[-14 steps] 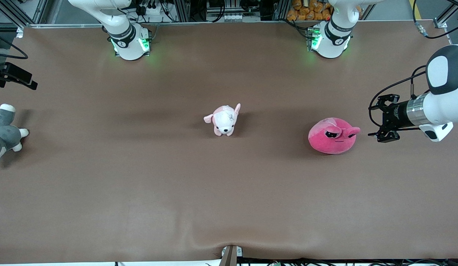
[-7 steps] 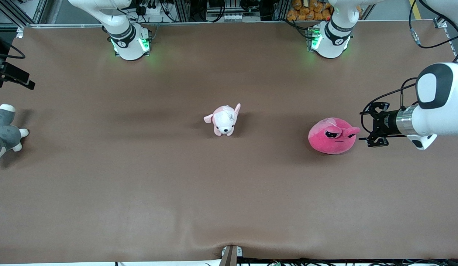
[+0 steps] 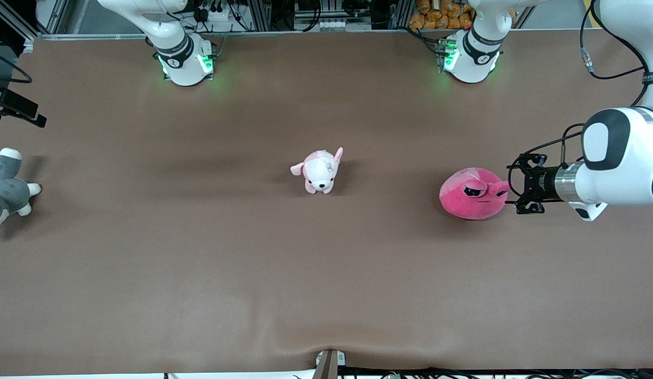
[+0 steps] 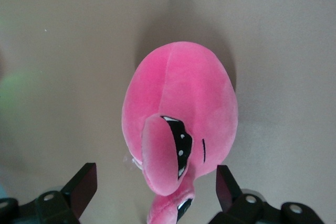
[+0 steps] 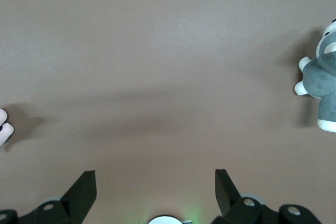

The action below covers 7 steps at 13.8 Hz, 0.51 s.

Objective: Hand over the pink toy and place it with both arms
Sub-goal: 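Lower the left gripper and grasp the pink plush by its tail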

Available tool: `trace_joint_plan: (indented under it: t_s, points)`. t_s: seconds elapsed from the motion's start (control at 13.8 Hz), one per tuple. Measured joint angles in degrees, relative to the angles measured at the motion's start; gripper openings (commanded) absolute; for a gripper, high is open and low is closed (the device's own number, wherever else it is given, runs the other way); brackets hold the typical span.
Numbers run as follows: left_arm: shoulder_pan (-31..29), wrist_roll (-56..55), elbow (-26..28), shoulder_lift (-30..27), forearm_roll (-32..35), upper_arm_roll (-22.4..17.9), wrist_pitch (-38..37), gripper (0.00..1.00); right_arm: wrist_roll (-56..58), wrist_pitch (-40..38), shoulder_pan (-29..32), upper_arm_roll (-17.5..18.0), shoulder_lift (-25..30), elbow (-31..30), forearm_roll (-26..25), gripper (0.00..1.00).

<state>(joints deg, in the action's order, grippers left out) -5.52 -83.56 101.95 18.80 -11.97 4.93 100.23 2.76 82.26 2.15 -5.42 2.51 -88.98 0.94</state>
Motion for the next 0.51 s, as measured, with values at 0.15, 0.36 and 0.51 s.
trace_joint_plan:
  t_s: [0.15, 0.36, 0.51]
  points:
    - [-0.1, 0.0, 0.0, 0.2, 0.0, 0.0, 0.1, 1.00, 0.0, 0.0, 0.0, 0.2, 0.0, 0.0, 0.0, 1.00]
    - [-1.3, -0.1, 0.0, 0.4, 0.0, -0.1, 0.1, 1.00, 0.0, 0.0, 0.0, 0.3, 0.0, 0.0, 0.0, 1.00]
    - [-1.7, -0.1, 0.0, 0.8, 0.0, -0.1, 0.1, 1.00, 0.0, 0.0, 0.0, 0.3, 0.0, 0.0, 0.0, 1.00]
